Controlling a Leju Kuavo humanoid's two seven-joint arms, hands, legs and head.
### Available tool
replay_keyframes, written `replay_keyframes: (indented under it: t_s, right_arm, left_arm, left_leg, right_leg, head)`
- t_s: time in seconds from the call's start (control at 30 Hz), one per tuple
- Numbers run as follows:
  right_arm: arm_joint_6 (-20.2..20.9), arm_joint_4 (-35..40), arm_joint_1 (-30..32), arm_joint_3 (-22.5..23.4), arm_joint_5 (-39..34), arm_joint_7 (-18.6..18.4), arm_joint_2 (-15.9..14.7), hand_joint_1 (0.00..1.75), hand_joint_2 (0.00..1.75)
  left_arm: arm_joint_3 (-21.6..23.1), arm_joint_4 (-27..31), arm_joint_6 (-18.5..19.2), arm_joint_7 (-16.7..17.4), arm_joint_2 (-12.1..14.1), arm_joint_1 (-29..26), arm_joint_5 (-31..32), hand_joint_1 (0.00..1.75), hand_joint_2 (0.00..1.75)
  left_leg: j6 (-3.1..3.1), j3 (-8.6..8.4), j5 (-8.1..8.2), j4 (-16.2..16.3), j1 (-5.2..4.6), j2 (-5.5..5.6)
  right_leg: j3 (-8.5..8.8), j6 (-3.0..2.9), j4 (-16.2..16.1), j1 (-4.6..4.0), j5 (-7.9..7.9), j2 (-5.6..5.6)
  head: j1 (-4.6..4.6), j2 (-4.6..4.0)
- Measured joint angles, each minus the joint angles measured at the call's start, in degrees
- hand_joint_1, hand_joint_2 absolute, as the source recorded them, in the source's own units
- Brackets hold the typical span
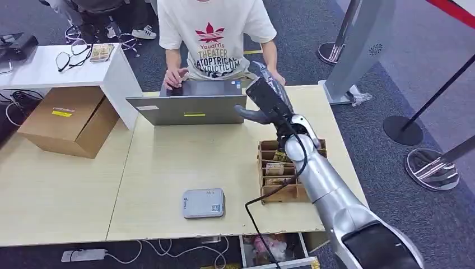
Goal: Pass the card to the sensor for recognition and then transmit it.
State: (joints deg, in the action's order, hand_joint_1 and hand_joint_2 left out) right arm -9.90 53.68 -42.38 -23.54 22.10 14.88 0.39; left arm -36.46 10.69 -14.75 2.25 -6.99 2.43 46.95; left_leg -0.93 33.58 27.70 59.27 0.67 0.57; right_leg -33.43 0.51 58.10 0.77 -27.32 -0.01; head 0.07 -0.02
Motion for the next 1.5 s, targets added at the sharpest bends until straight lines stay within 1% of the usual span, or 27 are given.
replay_keyframes:
  t_s: [0.13, 0.2, 0.27, 0.4, 0.6, 0.63, 0.67, 0.73, 0.87, 0.9, 0.97, 1.07, 1.13, 1.17, 1.2, 1.23, 1.33, 1.37, 1.5]
  right_arm:
    - [-1.9, 5.8, 3.3, -0.3, 7.3, -1.3, -1.1, 0.0, 1.75]
    - [-1.9, 9.8, 5.5, -0.5, 10.7, -2.2, -2.2, 0.0, 1.75]
    - [-1.9, 12.7, 7.3, -0.7, 12.5, -2.8, -3.1, 0.0, 1.75]
    - [-1.9, 17.8, 10.7, -1.3, 16.0, -3.4, -5.5, 0.0, 1.75]
    - [-1.7, 24.0, 15.7, -2.1, 23.3, -5.1, -9.6, 0.0, 1.75]
    - [-1.7, 24.8, 16.5, -2.2, 23.7, -5.1, -10.2, 0.03, 1.75]
    - [-1.6, 25.3, 17.1, -2.3, 24.1, -5.2, -10.8, 0.03, 1.75]
    - [-1.6, 26.2, 18.3, -2.6, 24.5, -5.2, -11.8, 0.12, 1.75]
    - [-1.6, 27.0, 19.8, -3.1, 24.7, -5.2, -13.2, 0.16, 1.75]
    - [-1.7, 27.1, 20.1, -3.1, 24.8, -5.3, -13.5, 0.23, 1.75]
    - [-1.7, 27.3, 20.7, -3.2, 24.8, -5.5, -14.2, 0.21, 1.75]
    - [-2.0, 27.7, 21.8, -3.1, 24.8, -6.1, -15.3, 0.33, 1.75]
    - [-2.3, 28.0, 22.6, -3.0, 24.9, -6.2, -15.9, 0.45, 1.75]
    - [-2.7, 28.0, 23.0, -2.9, 25.2, -6.3, -16.2, 0.45, 1.75]
    - [-3.0, 28.0, 23.3, -2.8, 25.4, -6.3, -16.4, 0.4, 1.75]
    - [-3.3, 28.0, 23.7, -2.7, 25.8, -6.5, -16.7, 0.44, 1.75]
    - [-4.2, 28.0, 24.3, -2.3, 27.2, -7.1, -17.2, 0.42, 1.75]
    - [-4.5, 27.9, 24.5, -2.1, 27.7, -7.2, -17.3, 0.38, 1.75]
    - [-5.3, 27.9, 25.3, -1.2, 29.7, -8.4, -17.9, 0.4, 1.75]
  left_arm:
    - [-0.3, 0.0, -0.2, -0.4, 0.0, 0.0, -0.3, 0.0, 0.0]
    - [-0.5, 0.0, -0.2, -0.4, 0.0, -0.1, -0.5, 0.0, 0.0]
    - [-0.7, 0.0, -0.2, -0.4, 0.0, -0.1, -0.5, 0.0, 0.0]
    - [-1.3, 0.0, -2.5, -0.7, -0.6, -0.1, -1.0, 0.0, 0.0]
    - [-1.9, 0.0, -2.8, -1.0, -1.2, -0.1, -1.6, 0.0, 0.0]
    - [-2.1, 0.0, -2.8, -1.0, -1.3, -0.1, -1.7, 0.0, 0.0]
    - [-2.3, 0.0, -2.8, -1.0, -1.3, -0.1, -1.8, 0.0, 0.0]
    - [-2.4, 0.0, -2.4, -0.9, -1.3, -0.1, -1.8, 0.0, 0.0]
    - [-2.8, 0.0, -0.9, -0.7, -1.1, -0.1, -1.8, 0.0, 0.0]
    - [-2.8, 0.0, -0.7, -0.7, -1.0, -0.1, -1.8, 0.0, 0.0]
    - [-2.8, 0.0, -0.7, -0.7, -0.9, -0.2, -1.7, 0.0, 0.0]
    - [-2.8, 0.0, -0.7, -0.6, -0.7, -0.2, -1.6, 0.0, 0.0]
    - [-2.8, 0.0, -0.7, -0.5, -0.7, -0.2, -1.6, 0.0, 0.0]
    - [-2.8, 0.0, -0.7, -0.4, -0.7, -0.2, -1.6, 0.0, 0.0]
    - [-2.8, 0.0, -0.7, -0.3, -0.7, -0.2, -1.6, 0.0, 0.0]
    - [-2.8, 0.0, -0.7, -0.3, -0.7, -0.2, -1.7, 0.0, 0.0]
    - [-3.0, 0.0, -0.7, 0.1, -0.6, -0.2, -2.1, 0.0, 0.0]
    - [-3.1, 0.0, -0.7, 0.1, -0.5, -0.2, -2.3, 0.0, 0.0]
    - [-3.7, 0.0, -0.8, 0.1, -0.5, -0.2, -2.5, 0.0, 0.0]
  left_leg:
    - [0.0, 0.01, 0.0, 0.0, 0.0, 0.01]
    - [0.0, 0.02, 0.01, 0.0, 0.0, 0.02]
    - [0.01, 0.03, 0.01, 0.0, -0.01, 0.01]
    - [0.01, 0.02, 0.01, 0.0, -0.02, 0.02]
    - [0.01, 0.03, 0.01, 0.0, -0.01, 0.03]
    - [0.01, 0.03, 0.01, 0.0, -0.02, 0.03]
    - [0.02, 0.03, 0.02, 0.0, -0.02, 0.02]
    - [0.02, 0.02, 0.02, 0.0, -0.01, 0.01]
    - [0.02, 0.02, 0.02, 0.0, -0.01, 0.01]
    - [0.02, 0.02, 0.02, 0.0, -0.01, 0.02]
    - [0.02, 0.02, 0.02, 0.0, -0.01, 0.02]
    - [0.02, 0.02, 0.02, 0.0, -0.01, 0.02]
    - [0.02, 0.02, 0.02, 0.0, -0.01, 0.02]
    - [0.02, 0.03, 0.02, 0.0, -0.01, 0.02]
    - [0.02, 0.03, 0.02, 0.0, -0.02, 0.02]
    - [0.03, 0.03, 0.03, 0.0, -0.02, 0.02]
    - [0.04, 0.03, 0.03, 0.0, -0.02, 0.01]
    - [0.04, 0.03, 0.03, 0.0, -0.02, 0.01]
    - [0.04, 0.02, 0.03, 0.0, -0.01, 0.02]
  right_leg:
    - [-0.01, 0.0, 0.0, 0.0, -0.01, -0.03]
    - [-0.01, 0.01, 0.0, 0.0, -0.01, -0.02]
    - [-0.01, 0.01, 0.0, 0.01, 0.0, -0.02]
    - [0.0, 0.01, 0.0, 0.02, 0.0, -0.04]
    - [0.0, 0.01, 0.0, 0.01, 0.0, -0.04]
    - [0.0, 0.01, 0.0, 0.01, 0.0, -0.04]
    - [0.0, 0.01, 0.0, 0.01, 0.0, -0.03]
    - [0.0, 0.01, 0.0, 0.01, 0.0, -0.03]
    - [0.0, 0.01, 0.0, 0.0, 0.0, -0.03]
    - [0.0, 0.01, 0.0, 0.0, 0.0, -0.03]
    - [0.0, 0.01, 0.0, 0.01, 0.0, -0.03]
    - [0.0, 0.01, 0.0, 0.01, 0.0, -0.03]
    - [0.0, 0.01, 0.0, 0.01, 0.0, -0.03]
    - [0.0, 0.01, 0.0, 0.01, 0.0, -0.03]
    - [0.0, 0.01, 0.0, 0.01, 0.0, -0.03]
    - [0.0, 0.01, 0.0, 0.01, 0.0, -0.03]
    - [0.0, 0.01, 0.0, 0.02, 0.0, -0.03]
    - [0.0, 0.01, 0.0, 0.02, 0.0, -0.03]
    - [0.0, 0.01, 0.0, 0.01, 0.0, -0.03]
  head:
    - [0.0, 0.0]
    - [0.02, 0.0]
    - [0.02, 0.0]
    - [0.04, 0.0]
    - [0.0, 0.0]
    - [0.02, 0.0]
    - [-0.02, 0.0]
    - [0.0, 0.0]
    - [0.0, 0.0]
    - [0.0, 0.0]
    - [0.0, 0.0]
    - [0.02, 0.0]
    - [0.0, 0.0]
    - [0.02, 0.0]
    - [0.02, 0.0]
    - [0.02, 0.0]
    - [0.0, 0.0]
    - [0.02, 0.0]
    - [0.02, 0.0]
